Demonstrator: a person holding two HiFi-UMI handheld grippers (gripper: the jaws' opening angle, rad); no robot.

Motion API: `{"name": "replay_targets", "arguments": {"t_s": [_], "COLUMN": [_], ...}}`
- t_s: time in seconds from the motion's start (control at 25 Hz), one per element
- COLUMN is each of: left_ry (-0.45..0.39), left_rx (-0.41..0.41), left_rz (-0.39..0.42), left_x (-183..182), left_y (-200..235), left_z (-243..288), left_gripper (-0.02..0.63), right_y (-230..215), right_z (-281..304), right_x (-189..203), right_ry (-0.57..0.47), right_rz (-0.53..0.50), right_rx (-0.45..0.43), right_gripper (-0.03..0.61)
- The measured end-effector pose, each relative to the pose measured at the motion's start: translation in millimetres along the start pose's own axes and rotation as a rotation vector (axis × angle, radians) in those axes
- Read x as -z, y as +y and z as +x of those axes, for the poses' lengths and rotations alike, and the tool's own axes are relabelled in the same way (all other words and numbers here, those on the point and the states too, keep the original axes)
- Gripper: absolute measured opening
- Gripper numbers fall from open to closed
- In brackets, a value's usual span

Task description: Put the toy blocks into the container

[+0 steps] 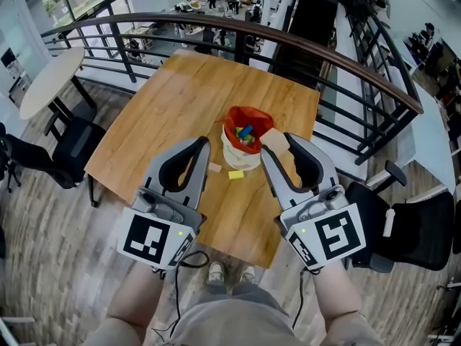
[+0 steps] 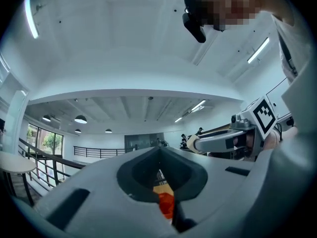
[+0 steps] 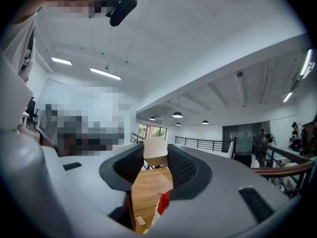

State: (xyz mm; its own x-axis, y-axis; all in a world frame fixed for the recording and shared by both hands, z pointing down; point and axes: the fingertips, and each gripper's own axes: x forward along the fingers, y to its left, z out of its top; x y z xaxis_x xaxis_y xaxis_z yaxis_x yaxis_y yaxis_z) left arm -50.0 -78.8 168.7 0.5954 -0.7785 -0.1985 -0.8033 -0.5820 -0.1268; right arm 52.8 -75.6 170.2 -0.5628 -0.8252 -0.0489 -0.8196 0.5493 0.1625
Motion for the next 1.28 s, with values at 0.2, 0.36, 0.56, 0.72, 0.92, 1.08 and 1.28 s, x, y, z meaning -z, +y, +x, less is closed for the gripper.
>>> {"name": "replay_targets", "arguments": {"t_s": [0.2,0.36,0.56,0.72,0.92,1.08,1.28], "left_ry": [0.000,0.013,0.056,0.116,0.185,0.243,0.304], "left_rx": [-0.018,-0.022,-0.025,-0.008,-0.005,-0.001,0.001], "left_rz": [0.006,0.006,0.001,-0.051,-0.092,-0.112,-0.138], "left_x": [16,37,74,114,163,203,244], "left_y": [19,32,46,53,60,63,66], "left_z": [33,62,93,108,117,122,125], "left_gripper": [0.011,0.011,0.011,0.011,0.011,0.011,0.011], "right_y": [-25,-44,-58,-67,-76,-81,-85], "right_z": [29,52,77,94,115,127,137], "right_x": [13,35,75,111,157,193,234], "right_ry": [0.024,0.059,0.129,0.185,0.253,0.312,0.387], "right_rz": [-0.038,-0.046,-0.026,-0.009,0.018,0.031,0.049], "right_rx": [0.019,0.029,0.028,0.032,0.026,0.023,0.015], "right_gripper": [0.153,0.153,0.153,0.153,0.153,0.153,0.153]}}
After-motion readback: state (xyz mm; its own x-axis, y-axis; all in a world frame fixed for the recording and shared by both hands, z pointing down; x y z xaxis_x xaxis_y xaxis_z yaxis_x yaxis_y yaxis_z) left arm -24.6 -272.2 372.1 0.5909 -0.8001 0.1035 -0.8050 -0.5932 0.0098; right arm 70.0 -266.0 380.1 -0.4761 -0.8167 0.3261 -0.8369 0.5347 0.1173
